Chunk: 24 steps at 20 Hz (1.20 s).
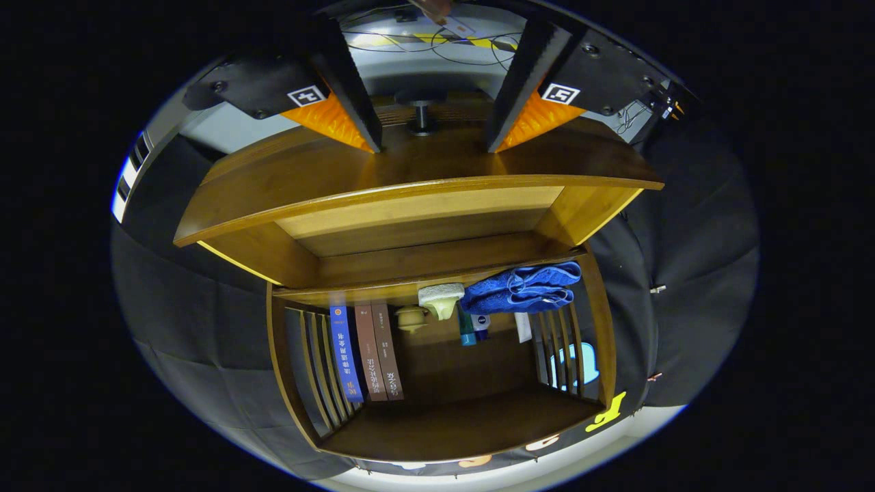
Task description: Pull open the drawer, take out the items inside it, and place them on the countertop above the cabinet.
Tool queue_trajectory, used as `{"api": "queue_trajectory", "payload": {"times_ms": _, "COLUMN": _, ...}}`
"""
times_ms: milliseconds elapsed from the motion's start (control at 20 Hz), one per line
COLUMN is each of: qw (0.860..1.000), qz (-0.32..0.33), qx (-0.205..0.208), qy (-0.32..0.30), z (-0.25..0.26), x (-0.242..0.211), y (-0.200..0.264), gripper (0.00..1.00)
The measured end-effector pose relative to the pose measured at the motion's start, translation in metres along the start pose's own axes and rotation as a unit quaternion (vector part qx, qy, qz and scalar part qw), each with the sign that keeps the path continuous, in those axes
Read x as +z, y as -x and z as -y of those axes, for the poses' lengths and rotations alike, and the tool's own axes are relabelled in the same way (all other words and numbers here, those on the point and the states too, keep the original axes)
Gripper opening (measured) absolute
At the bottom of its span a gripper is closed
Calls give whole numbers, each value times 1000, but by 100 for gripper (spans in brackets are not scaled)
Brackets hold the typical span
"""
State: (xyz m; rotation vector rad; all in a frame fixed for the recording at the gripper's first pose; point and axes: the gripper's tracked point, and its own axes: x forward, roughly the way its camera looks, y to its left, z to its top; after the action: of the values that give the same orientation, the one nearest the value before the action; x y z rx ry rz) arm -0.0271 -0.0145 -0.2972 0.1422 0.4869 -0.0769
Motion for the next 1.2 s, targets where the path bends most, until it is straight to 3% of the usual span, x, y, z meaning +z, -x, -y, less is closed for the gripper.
{"api": "queue_trajectory", "payload": {"times_ms": 1200, "qw": 1000, "qz": 22, "qx": -8, "qy": 17, "z": -1, "x": 66, "y": -151, "gripper": 98}}
